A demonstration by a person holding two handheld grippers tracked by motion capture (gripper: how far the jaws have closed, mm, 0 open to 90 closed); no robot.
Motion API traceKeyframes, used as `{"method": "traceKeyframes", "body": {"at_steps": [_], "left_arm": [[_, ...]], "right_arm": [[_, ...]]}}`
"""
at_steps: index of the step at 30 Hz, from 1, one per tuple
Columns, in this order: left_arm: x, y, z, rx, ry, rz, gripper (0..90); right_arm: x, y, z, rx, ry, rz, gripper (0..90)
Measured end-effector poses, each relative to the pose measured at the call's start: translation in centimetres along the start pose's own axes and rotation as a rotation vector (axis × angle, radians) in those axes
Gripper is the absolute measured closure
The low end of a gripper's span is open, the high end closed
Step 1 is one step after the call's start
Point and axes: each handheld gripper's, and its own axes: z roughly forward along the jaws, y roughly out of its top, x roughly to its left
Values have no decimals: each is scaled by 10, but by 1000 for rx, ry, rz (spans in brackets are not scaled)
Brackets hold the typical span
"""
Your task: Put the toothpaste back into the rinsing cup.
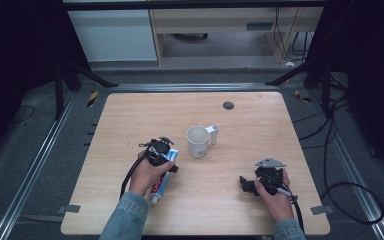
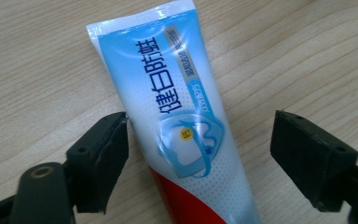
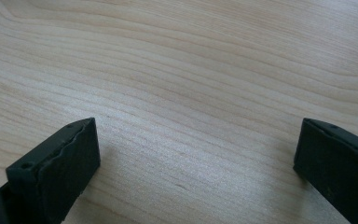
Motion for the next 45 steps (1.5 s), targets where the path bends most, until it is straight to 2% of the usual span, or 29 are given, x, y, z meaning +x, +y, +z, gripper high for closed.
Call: {"method": "traceKeyframes", "body": {"at_steps": [23,32,40,45], "left_arm": [[5,-2,4,-3,9,-13,346],[3,-1,4,-10,24,-6,369],[0,-1,4,-14,30,7,430],[-3,-1,3,-17,29,30,539]], "right_arm": [[0,0,0,0,0,0,4],[0,0,0,0,0,1,4],[0,0,0,0,0,1,4],[0,0,0,0,0,1,4]]}}
